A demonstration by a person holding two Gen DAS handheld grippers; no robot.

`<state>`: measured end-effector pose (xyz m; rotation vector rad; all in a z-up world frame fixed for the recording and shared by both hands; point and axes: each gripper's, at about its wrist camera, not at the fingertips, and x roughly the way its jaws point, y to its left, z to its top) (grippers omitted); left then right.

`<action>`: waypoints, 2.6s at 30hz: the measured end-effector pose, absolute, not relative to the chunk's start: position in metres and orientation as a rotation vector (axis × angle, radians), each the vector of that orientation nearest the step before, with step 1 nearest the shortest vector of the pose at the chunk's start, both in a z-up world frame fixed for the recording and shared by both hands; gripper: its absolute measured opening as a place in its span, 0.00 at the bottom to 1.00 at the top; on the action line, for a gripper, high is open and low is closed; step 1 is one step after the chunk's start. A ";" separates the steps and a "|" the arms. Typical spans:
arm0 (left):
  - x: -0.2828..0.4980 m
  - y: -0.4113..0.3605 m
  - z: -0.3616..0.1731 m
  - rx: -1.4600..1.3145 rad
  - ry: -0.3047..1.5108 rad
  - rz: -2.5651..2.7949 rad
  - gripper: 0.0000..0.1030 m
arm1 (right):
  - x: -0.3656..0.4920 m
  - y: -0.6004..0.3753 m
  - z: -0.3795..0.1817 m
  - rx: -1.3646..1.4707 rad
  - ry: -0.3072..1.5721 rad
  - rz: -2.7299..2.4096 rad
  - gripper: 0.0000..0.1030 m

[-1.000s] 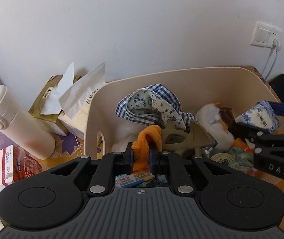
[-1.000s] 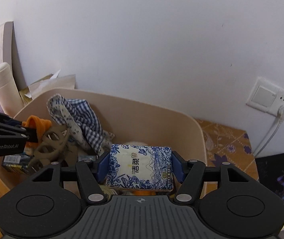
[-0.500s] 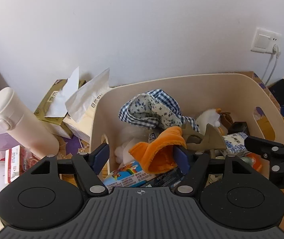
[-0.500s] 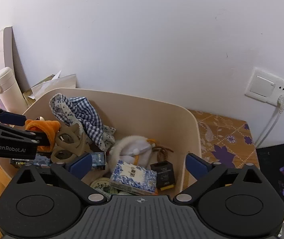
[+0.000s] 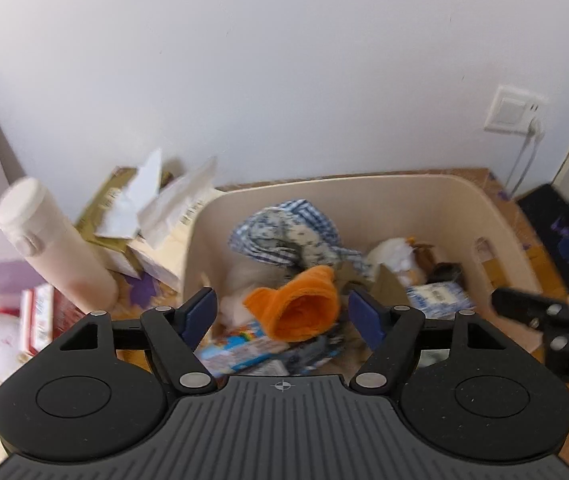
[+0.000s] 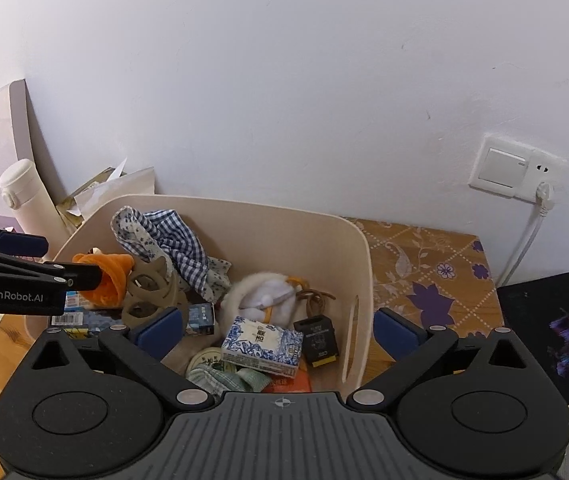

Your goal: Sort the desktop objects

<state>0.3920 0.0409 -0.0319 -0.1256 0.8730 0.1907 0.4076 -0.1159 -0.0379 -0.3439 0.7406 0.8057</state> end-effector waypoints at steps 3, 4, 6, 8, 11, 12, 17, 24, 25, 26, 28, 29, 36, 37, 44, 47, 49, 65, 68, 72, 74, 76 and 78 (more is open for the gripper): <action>0.394 0.043 -0.023 -0.205 0.887 0.169 0.72 | 0.407 -0.121 -0.034 -0.338 0.737 0.802 1.00; 0.394 0.042 -0.020 -0.213 0.881 0.169 0.72 | 0.407 -0.123 -0.032 -0.332 0.737 0.800 1.00; 0.394 0.037 -0.016 -0.210 0.874 0.163 0.75 | 0.408 -0.126 -0.031 -0.325 0.743 0.798 1.00; 0.393 0.031 -0.011 -0.200 0.872 0.151 0.77 | 0.408 -0.128 -0.030 -0.329 0.745 0.792 1.00; 0.392 0.024 -0.007 -0.180 0.864 0.154 0.77 | 0.408 -0.133 -0.025 -0.325 0.744 0.785 1.00; 0.390 0.022 -0.005 -0.173 0.859 0.159 0.77 | 0.408 -0.135 -0.024 -0.325 0.746 0.787 1.00; 0.378 0.014 0.001 -0.153 0.856 0.187 0.77 | 0.404 -0.142 -0.017 -0.332 0.761 0.781 1.00; 0.345 0.006 0.020 -0.129 0.845 0.213 0.77 | 0.387 -0.157 0.000 -0.322 0.763 0.808 1.00; 0.340 0.005 0.022 -0.132 0.841 0.220 0.77 | 0.385 -0.159 0.002 -0.324 0.767 0.812 1.00; 0.335 0.003 0.024 -0.135 0.838 0.227 0.77 | 0.381 -0.162 0.004 -0.328 0.771 0.815 1.00; 0.323 -0.002 0.027 -0.131 0.838 0.255 0.77 | 0.375 -0.167 0.008 -0.329 0.770 0.823 1.00; 0.318 -0.005 0.029 -0.125 0.842 0.270 0.77 | 0.371 -0.170 0.010 -0.327 0.768 0.831 1.00; 0.273 -0.020 0.042 -0.118 0.841 0.306 0.77 | 0.341 -0.198 0.023 -0.316 0.772 0.868 1.00; 0.267 -0.021 0.044 -0.122 0.845 0.309 0.77 | 0.337 -0.203 0.026 -0.314 0.773 0.866 1.00; 0.227 -0.038 0.057 -0.122 0.842 0.320 0.77 | 0.306 -0.233 0.042 -0.272 0.781 0.872 1.00; 0.209 -0.043 0.065 -0.141 0.819 0.334 0.77 | 0.291 -0.243 0.047 -0.274 0.768 0.867 1.00; 0.199 -0.047 0.069 -0.149 0.819 0.337 0.77 | 0.282 -0.251 0.049 -0.273 0.762 0.874 1.00; 0.126 -0.075 0.095 -0.164 0.821 0.320 0.77 | 0.223 -0.312 0.065 -0.253 0.785 0.842 1.00; 0.115 -0.079 0.101 -0.137 0.823 0.323 0.77 | 0.212 -0.321 0.068 -0.269 0.777 0.834 1.00; 0.098 -0.079 0.105 -0.144 0.815 0.329 0.77 | 0.201 -0.336 0.070 -0.268 0.799 0.812 1.00; 0.090 -0.079 0.106 -0.145 0.820 0.327 0.77 | 0.199 -0.342 0.070 -0.268 0.816 0.800 1.00; 0.083 -0.078 0.108 -0.153 0.825 0.325 0.77 | 0.195 -0.348 0.070 -0.270 0.822 0.787 1.00; 0.075 -0.075 0.110 -0.169 0.826 0.328 0.77 | 0.191 -0.354 0.070 -0.271 0.828 0.776 1.00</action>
